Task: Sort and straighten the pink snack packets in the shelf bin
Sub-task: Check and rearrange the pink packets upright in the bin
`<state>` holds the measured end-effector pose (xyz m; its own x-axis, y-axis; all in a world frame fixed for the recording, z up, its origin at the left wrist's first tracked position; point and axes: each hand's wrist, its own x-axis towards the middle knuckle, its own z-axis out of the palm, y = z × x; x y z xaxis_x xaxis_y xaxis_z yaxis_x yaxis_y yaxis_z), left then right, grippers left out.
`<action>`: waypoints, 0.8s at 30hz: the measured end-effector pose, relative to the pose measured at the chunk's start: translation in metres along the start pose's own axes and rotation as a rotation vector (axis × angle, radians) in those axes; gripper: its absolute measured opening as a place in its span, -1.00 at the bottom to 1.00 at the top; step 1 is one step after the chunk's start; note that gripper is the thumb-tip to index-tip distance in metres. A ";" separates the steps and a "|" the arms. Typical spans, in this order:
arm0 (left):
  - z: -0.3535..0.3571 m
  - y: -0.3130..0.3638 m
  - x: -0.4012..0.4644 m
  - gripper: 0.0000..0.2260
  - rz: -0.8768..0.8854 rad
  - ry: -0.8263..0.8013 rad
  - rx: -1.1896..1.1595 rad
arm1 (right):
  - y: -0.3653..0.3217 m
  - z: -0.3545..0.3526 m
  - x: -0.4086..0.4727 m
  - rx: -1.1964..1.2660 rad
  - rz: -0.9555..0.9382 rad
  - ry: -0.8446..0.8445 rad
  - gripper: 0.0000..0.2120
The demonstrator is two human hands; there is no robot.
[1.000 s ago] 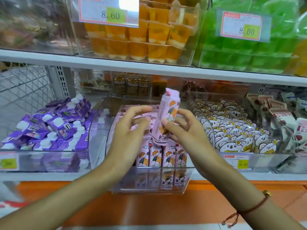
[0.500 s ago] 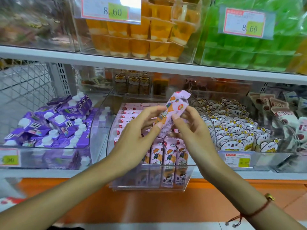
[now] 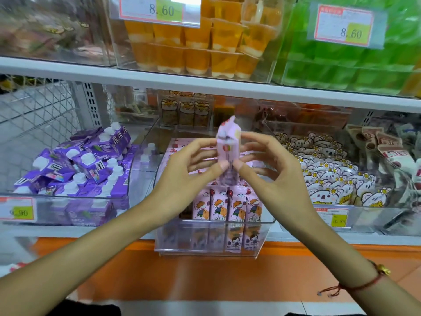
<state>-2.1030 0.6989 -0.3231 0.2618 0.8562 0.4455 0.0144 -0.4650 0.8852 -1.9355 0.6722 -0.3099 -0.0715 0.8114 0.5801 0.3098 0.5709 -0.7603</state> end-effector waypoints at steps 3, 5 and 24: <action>-0.001 0.007 0.000 -0.64 -0.174 0.008 -0.123 | -0.001 -0.001 0.002 0.046 0.059 0.003 -0.71; 0.001 0.011 -0.001 -0.64 -0.307 0.006 -0.245 | -0.001 -0.001 0.004 0.094 0.137 -0.022 -0.76; 0.007 0.008 -0.003 -0.57 -0.139 0.187 -0.149 | 0.003 0.000 0.000 0.074 0.109 -0.206 -0.57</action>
<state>-2.0972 0.6910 -0.3188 0.0842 0.9426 0.3232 -0.1080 -0.3138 0.9433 -1.9342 0.6735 -0.3122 -0.2355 0.8726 0.4279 0.2564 0.4805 -0.8387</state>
